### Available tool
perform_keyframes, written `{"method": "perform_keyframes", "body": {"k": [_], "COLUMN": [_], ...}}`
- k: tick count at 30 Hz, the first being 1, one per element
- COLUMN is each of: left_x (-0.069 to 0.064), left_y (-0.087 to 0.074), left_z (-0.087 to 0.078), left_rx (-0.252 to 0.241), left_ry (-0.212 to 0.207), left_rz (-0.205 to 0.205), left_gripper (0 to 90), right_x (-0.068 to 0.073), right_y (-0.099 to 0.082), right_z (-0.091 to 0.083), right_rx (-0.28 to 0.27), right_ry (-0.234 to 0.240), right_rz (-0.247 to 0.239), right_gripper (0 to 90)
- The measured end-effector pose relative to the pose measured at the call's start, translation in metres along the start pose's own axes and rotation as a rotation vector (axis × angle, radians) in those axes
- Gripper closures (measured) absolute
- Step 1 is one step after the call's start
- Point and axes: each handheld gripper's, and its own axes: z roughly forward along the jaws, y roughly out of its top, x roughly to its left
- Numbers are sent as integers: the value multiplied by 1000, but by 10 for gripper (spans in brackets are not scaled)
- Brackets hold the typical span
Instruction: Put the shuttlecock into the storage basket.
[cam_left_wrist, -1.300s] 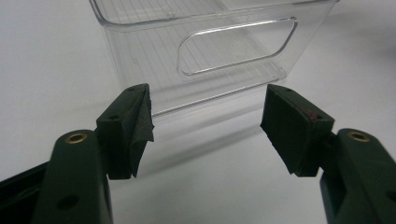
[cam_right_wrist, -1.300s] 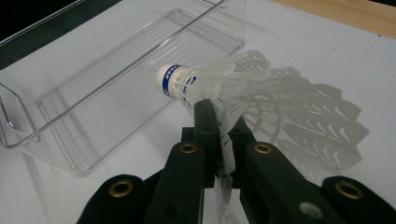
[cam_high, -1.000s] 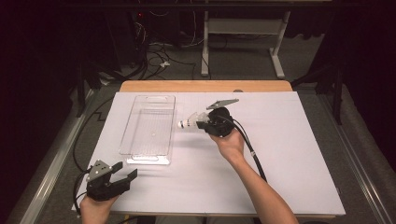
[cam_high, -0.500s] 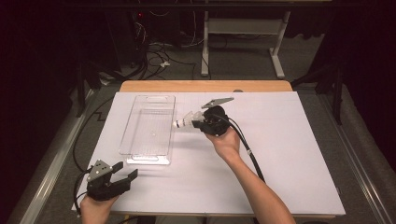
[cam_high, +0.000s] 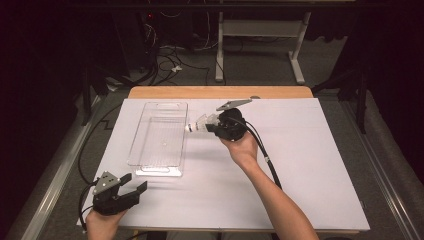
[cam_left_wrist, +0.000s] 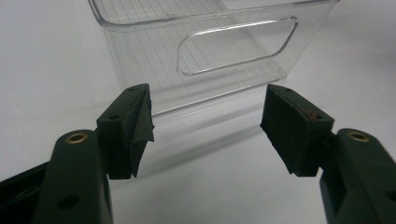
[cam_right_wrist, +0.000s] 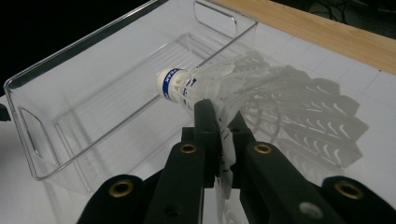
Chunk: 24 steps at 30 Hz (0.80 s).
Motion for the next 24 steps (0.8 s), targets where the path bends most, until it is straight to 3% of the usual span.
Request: {"method": "perform_keyframes", "body": {"k": [17,24], "left_x": [0,1], "left_y": [0,0], "left_z": [-1,-1], "left_rx": [-1,-7], "left_ry": [-3,-3], "left_rz": [1,-2], "left_gripper": [344,344], "right_x": [3,5], "right_y": [21,31], "right_z": [9,20], "right_rx": [-7,-2], "right_ry": [11,18], "right_rz": [16,14], "right_gripper": [889,889]}}
